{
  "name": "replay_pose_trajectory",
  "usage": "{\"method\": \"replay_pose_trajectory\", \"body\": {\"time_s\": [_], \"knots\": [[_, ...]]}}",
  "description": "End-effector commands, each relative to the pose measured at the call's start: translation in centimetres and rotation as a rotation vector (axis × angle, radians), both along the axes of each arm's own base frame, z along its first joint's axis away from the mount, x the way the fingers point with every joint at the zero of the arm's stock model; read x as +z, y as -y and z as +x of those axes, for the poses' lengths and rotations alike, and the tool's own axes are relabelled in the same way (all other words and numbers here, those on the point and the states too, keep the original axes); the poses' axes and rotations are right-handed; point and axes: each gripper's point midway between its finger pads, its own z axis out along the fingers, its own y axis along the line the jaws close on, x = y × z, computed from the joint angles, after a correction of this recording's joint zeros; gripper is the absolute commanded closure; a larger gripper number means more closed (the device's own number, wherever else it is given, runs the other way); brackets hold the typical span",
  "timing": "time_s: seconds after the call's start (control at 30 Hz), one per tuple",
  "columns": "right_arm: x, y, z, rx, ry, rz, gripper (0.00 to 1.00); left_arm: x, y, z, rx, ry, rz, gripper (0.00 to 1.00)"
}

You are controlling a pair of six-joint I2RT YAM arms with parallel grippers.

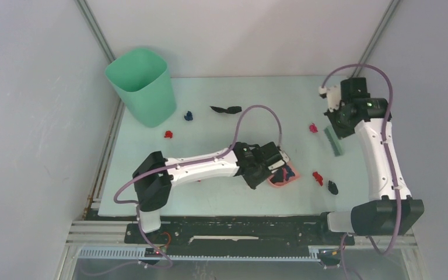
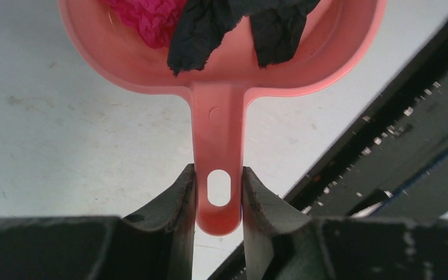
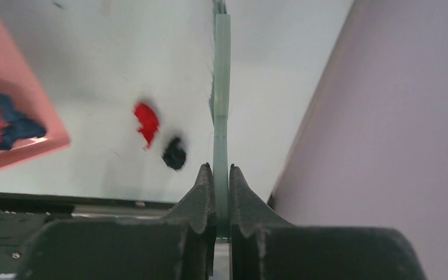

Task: Sweep away the paper scraps from the table

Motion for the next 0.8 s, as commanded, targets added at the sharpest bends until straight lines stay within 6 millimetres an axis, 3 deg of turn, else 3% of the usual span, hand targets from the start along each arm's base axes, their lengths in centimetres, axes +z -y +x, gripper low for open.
{"method": "replay_pose_trajectory", "body": {"time_s": [0.0,0.1,0.17,0.27,0.4,0.63,0.77], "knots": [[-0.7,5.8,-2.4,-0.113,-0.008,-0.128,1.00,0.2,-0.2,-3.5,-0.164,-0.059,0.126,1.00],[-2.6,7.8,-3.7,-0.181,-0.049,-0.137,1.00,-0.4,0.3,-4.6,-0.198,-0.113,0.150,1.00],[-4.0,7.6,-4.3,-0.192,-0.094,-0.083,1.00,-0.9,0.5,-4.6,-0.205,-0.122,0.172,1.00],[-6.6,5.2,-5.3,-0.166,-0.166,0.047,1.00,-1.5,1.6,-5.1,-0.223,-0.165,0.180,1.00],[-8.8,0.1,-6.8,-0.101,-0.297,0.256,1.00,-2.2,3.1,-4.7,-0.236,-0.171,0.189,1.00],[-7.5,-7.9,-8.3,0.065,-0.361,0.560,1.00,-2.7,5.4,-3.8,-0.244,-0.163,0.188,1.00],[-6.1,-9.4,-8.8,0.099,-0.335,0.613,1.00,-2.1,5.8,-3.2,-0.224,-0.120,0.153,1.00]]}}
